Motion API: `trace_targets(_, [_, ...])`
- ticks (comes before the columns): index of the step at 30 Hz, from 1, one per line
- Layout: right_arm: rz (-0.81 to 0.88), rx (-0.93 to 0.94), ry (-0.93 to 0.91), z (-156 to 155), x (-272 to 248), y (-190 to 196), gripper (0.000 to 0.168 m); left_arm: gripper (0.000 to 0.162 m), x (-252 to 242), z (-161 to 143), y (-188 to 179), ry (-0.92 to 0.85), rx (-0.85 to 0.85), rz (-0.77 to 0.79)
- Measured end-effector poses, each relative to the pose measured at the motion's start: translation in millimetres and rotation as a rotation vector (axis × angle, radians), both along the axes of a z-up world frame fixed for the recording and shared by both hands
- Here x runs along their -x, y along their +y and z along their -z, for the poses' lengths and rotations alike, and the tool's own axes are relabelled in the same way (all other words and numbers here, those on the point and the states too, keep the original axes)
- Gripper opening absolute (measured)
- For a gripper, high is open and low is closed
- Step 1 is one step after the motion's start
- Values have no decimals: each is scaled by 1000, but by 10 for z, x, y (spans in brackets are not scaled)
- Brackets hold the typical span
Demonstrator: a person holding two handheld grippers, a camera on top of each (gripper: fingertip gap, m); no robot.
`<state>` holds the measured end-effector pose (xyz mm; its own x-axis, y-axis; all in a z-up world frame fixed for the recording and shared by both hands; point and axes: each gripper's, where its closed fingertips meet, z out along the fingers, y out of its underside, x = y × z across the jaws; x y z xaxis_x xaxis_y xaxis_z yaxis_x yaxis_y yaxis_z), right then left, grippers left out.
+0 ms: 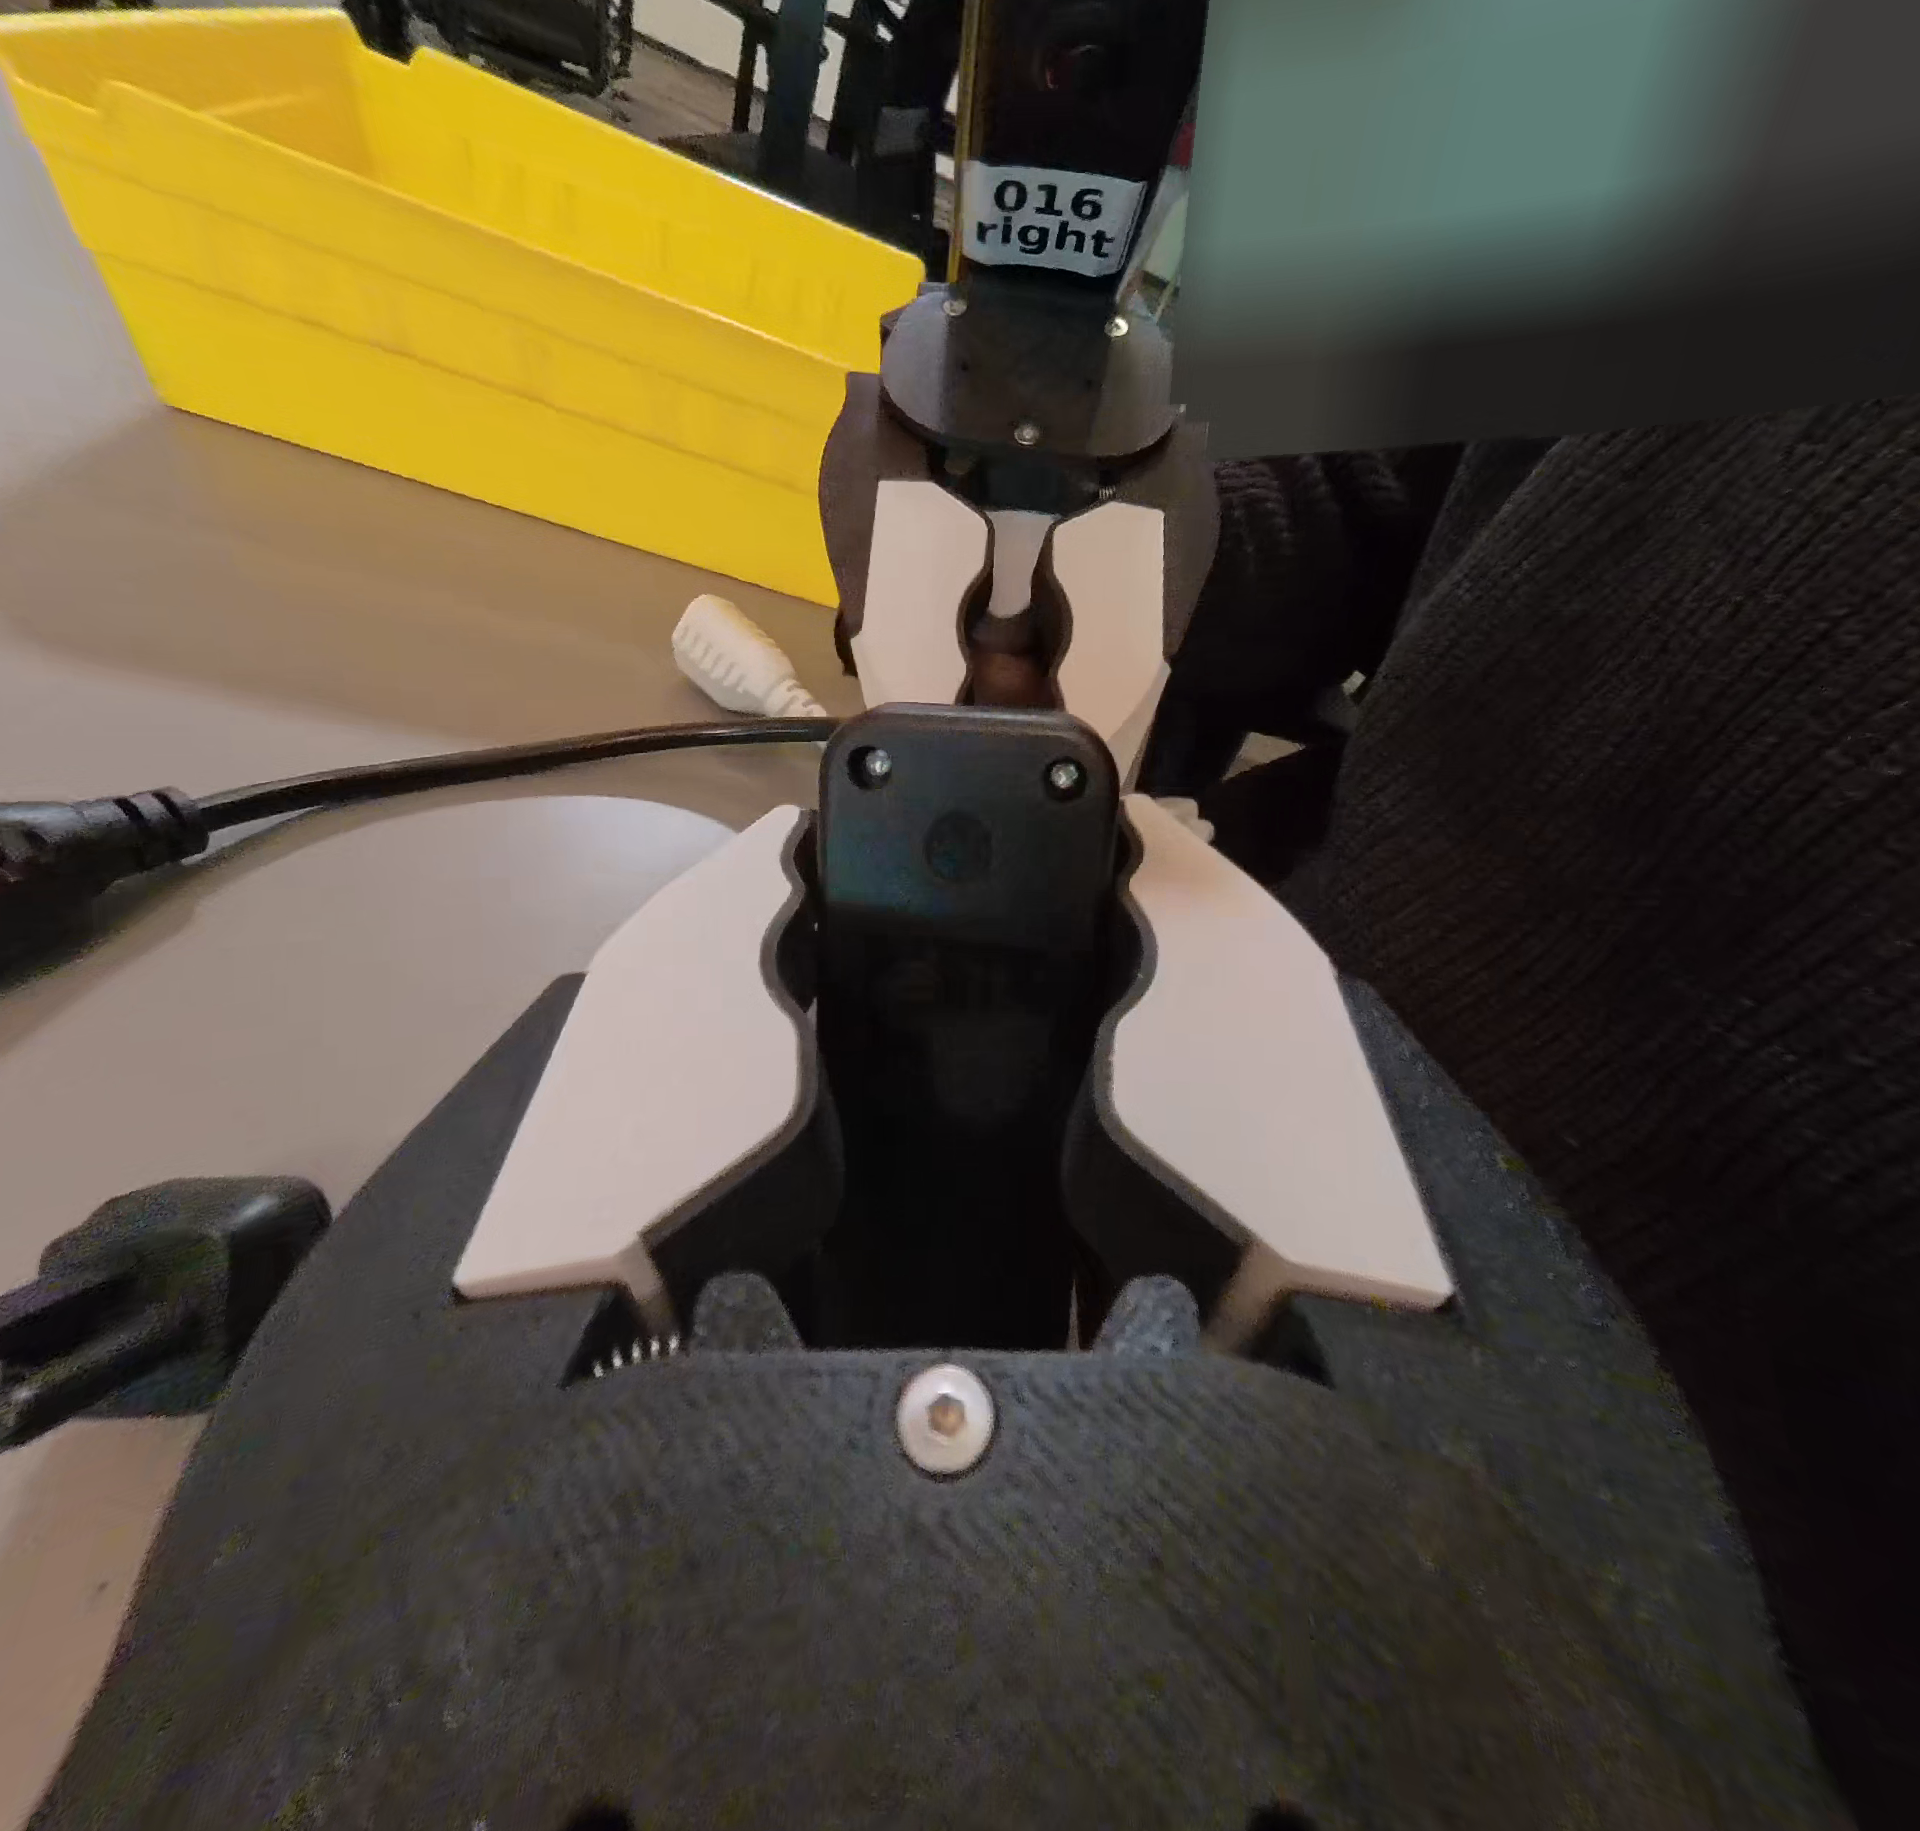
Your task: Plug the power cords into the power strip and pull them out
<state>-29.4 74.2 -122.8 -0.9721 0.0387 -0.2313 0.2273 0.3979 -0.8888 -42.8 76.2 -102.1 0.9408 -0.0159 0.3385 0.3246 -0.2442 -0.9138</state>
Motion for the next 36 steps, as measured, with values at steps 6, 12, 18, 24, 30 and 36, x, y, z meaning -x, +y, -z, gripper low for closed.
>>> trace_targets(6, [116,29,-57,55,218,23,18,52,116,23,0,-17,-1,-119])
trace_targets(12, [42,7,-48,32,52,14,16,52,20,48,-44,-78,10,-60])
trace_targets(18, [55,5,-54,-17,2,13,16,53,-5,-15,-66,-83,-52,-33])
trace_targets(24, [36,36,-103,-19,-4,75,16,52,-48,21,-44,-80,8,-53])
trace_targets(30, [3,58,-145,-10,-147,160,15,52,-194,33,3,-99,31,-30])
trace_targets(36, [-10,103,-167,-18,-176,235,9,47,-146,-32,-114,-164,-31,-42])
